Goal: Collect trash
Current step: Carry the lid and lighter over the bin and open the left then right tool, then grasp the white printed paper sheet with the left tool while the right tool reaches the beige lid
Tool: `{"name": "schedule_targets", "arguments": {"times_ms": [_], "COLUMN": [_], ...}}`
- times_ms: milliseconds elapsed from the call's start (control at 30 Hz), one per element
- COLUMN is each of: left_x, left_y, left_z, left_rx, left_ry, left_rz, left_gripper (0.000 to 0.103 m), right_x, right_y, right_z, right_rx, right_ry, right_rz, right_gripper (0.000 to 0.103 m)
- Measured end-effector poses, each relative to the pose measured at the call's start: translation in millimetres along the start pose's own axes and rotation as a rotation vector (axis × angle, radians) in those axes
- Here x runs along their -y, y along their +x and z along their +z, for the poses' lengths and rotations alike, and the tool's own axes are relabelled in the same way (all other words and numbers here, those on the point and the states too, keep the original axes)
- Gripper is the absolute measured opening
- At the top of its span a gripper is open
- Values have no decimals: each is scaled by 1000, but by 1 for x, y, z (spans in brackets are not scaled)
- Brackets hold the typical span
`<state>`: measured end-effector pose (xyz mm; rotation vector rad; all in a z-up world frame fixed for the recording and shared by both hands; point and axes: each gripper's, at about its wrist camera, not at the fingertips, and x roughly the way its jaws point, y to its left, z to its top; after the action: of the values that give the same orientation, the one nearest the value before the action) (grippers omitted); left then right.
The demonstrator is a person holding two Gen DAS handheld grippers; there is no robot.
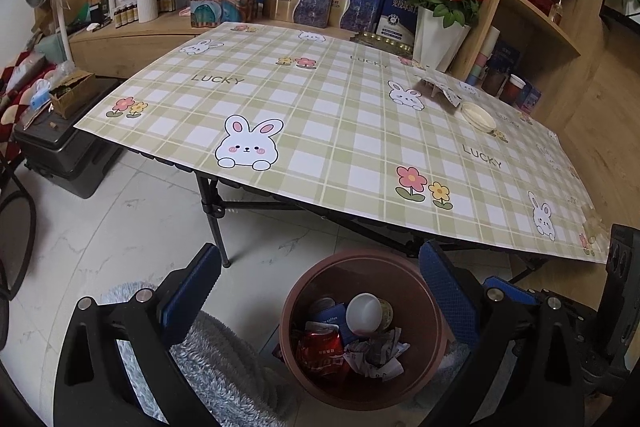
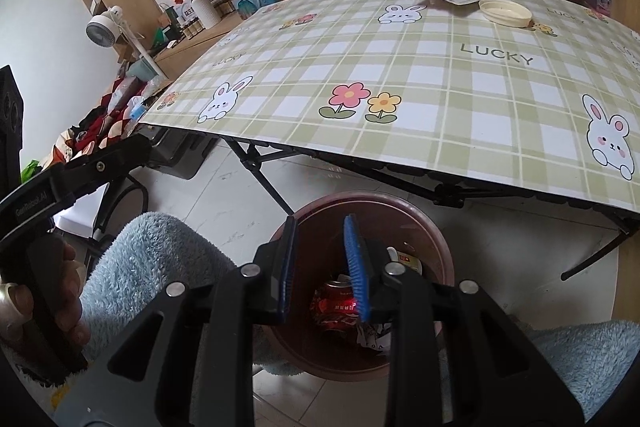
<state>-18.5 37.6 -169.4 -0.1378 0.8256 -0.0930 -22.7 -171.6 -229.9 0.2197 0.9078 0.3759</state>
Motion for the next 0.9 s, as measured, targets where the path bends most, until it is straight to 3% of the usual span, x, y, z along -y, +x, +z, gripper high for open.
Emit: {"name": "schedule_targets", "arguments": {"times_ms": [67,167,267,333,733,900], "left_x": [-1,-1,0,0,-2,0], "left_y": [0,0,1,1,13,19], "left_z": [0,-1,-1,-1,-3,0], "left_rx": [-2,-4,-8,-11,-52,-66], "left_ry": [-2,-4,-4,-4,-22,-11], "left_rz": [0,2,2,2,7,4], "left_gripper": [97,97,97,97,97,97], "right_x": [1,5,7,8,23,31], "right_y": [-1,-2,-2,-3,2,-3], "right_z": [0,0,1,1,3,14], "right_rx": [1,10,19,25,17,56], "right_ry": [4,19,29,35,84,69], "right_rz": [-7,-30,-47,-61,-128,-205], "right_gripper": [36,64,86,94,97,97]}}
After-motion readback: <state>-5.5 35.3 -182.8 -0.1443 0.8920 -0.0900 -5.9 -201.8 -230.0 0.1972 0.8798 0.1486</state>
